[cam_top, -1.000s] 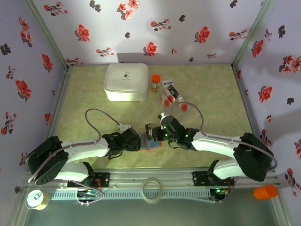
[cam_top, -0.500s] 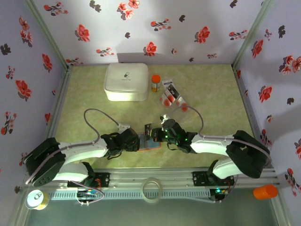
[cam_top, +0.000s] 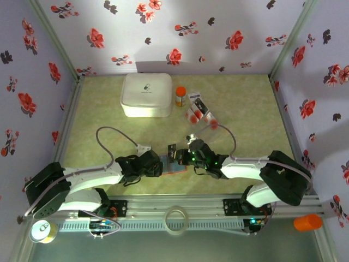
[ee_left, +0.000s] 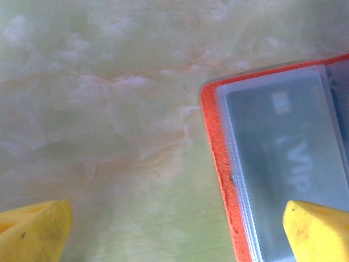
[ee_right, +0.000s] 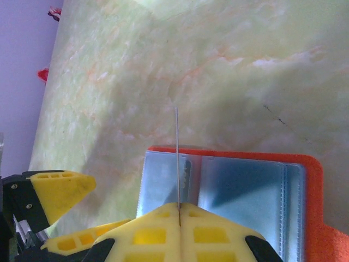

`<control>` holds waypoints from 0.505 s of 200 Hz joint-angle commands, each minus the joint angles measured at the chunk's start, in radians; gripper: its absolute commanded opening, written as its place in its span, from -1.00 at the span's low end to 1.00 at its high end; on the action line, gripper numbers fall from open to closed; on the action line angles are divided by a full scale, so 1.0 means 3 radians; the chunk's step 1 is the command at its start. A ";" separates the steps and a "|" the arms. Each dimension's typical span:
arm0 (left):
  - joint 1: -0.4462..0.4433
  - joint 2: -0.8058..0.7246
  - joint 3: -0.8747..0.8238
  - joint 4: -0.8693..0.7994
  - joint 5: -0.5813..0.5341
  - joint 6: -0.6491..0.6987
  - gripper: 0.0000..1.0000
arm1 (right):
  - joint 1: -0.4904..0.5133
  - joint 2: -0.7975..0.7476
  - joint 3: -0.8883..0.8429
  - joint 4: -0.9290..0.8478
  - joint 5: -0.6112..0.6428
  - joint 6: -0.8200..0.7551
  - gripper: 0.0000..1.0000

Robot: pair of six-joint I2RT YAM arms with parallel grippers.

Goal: Put the credit cards into the card holder
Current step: Insert the credit card into the card slot.

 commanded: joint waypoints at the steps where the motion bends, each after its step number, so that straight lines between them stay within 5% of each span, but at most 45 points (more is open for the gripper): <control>1: -0.0046 -0.0052 -0.0054 -0.0072 -0.0084 -0.0141 1.00 | 0.0010 0.0063 -0.0047 0.0123 0.0028 0.0060 -1.00; 101: -0.0053 -0.0046 -0.0192 -0.0055 -0.0128 -0.0216 1.00 | 0.0010 0.0157 -0.0071 0.0236 0.0008 0.0091 -1.00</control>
